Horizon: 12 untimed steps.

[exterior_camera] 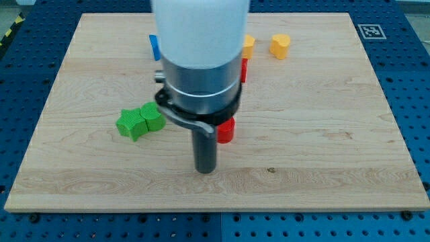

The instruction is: Push red circle towards red star

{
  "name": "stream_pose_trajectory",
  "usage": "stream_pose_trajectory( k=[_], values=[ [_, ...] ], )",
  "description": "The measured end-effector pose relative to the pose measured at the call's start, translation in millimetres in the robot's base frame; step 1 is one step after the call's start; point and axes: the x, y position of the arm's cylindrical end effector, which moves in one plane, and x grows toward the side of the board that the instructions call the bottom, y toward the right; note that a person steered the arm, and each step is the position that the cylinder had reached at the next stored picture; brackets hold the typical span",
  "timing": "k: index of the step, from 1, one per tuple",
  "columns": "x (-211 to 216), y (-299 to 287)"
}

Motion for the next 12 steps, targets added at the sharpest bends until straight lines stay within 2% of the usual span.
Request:
stream_pose_trajectory(
  k=[1, 2, 4, 8, 10, 12],
  values=[
    [-11, -33],
    [-38, -38],
    [-43, 2],
    [-49, 6],
    [-49, 53],
    [-48, 72]
  ],
)
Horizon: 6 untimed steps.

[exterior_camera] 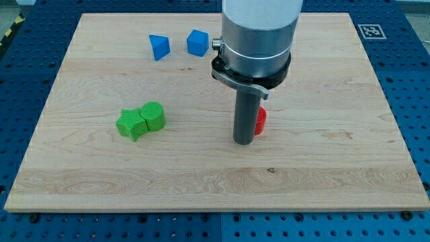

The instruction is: Push red circle towards red star

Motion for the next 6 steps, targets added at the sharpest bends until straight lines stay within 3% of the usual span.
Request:
stream_pose_trajectory(
  k=[3, 6],
  values=[
    [9, 29],
    [-41, 27]
  ],
)
